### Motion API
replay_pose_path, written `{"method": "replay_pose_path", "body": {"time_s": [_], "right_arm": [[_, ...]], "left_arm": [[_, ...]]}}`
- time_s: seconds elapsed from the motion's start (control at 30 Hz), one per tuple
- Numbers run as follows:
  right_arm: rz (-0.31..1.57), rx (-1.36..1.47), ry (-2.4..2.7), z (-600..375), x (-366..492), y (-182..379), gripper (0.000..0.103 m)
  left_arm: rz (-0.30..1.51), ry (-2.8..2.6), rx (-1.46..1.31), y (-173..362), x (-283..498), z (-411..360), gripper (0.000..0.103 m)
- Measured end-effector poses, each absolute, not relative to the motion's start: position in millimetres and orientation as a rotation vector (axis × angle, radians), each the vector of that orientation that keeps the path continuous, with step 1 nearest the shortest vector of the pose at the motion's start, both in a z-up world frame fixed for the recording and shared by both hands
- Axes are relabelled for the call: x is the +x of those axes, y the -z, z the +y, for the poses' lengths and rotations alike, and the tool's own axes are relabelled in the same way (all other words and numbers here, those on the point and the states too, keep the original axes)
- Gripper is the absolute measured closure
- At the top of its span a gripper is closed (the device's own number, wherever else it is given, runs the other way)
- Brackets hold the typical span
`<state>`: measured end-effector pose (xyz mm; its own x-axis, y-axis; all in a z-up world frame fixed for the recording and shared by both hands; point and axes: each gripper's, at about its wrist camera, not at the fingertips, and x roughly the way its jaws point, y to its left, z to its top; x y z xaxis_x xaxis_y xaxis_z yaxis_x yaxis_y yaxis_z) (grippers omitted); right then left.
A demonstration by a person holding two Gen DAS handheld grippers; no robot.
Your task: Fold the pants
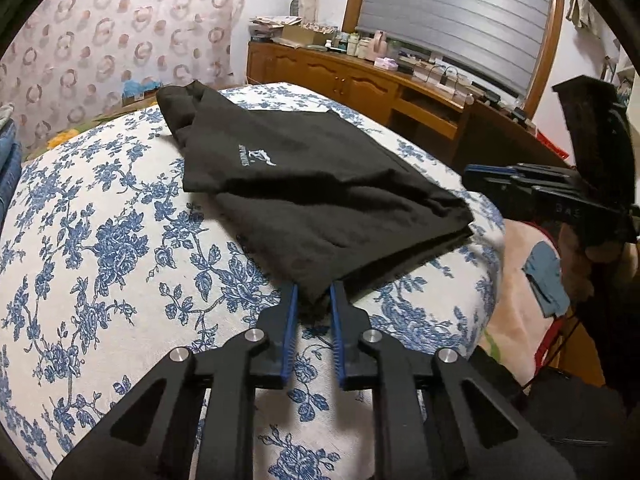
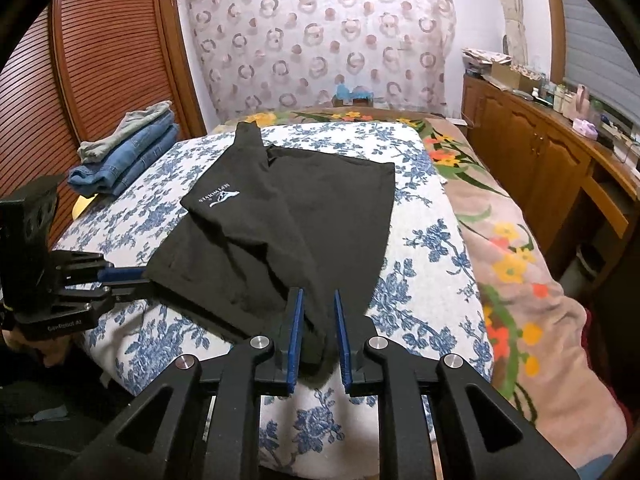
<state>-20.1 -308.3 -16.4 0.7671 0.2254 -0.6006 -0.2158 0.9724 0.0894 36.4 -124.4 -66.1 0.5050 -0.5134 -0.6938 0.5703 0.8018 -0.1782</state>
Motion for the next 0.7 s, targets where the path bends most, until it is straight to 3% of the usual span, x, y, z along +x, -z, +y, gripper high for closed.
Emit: {"method": "replay_pose_path", "body": {"time_s": [0.23, 0.33, 0.43, 0.47, 0.6, 0.67, 0.7], "right_arm": [[0.640, 0.001, -0.282, -296, -3, 11, 0.087], [0.633, -0.017, -0.305, -285, 8, 8, 0.085], [0.618, -0.036, -0.334, -273, 20, 6, 0.080], [0.616, -0.040, -0.341, -271, 23, 6, 0.077], [0.613, -0.055, -0.374, -255, 41, 7, 0.070], [0.615, -0.065, -0.396, -247, 50, 9, 0.069], [0.615, -0.072, -0.406, -244, 55, 10, 0.068]], "left_arm": [[0.825, 0.615, 0.042, 59, 39, -112, 0.083], [0.811, 0.583, 0.028, 55, 43, -104, 0.069], [0.785, 0.549, 0.023, 50, 45, -95, 0.064], [0.776, 0.527, 0.021, 48, 47, -91, 0.055], [0.759, 0.479, -0.006, 44, 56, -75, 0.050], [0.754, 0.449, 0.000, 43, 62, -67, 0.033], [0.746, 0.439, -0.001, 42, 64, -63, 0.030]]}}
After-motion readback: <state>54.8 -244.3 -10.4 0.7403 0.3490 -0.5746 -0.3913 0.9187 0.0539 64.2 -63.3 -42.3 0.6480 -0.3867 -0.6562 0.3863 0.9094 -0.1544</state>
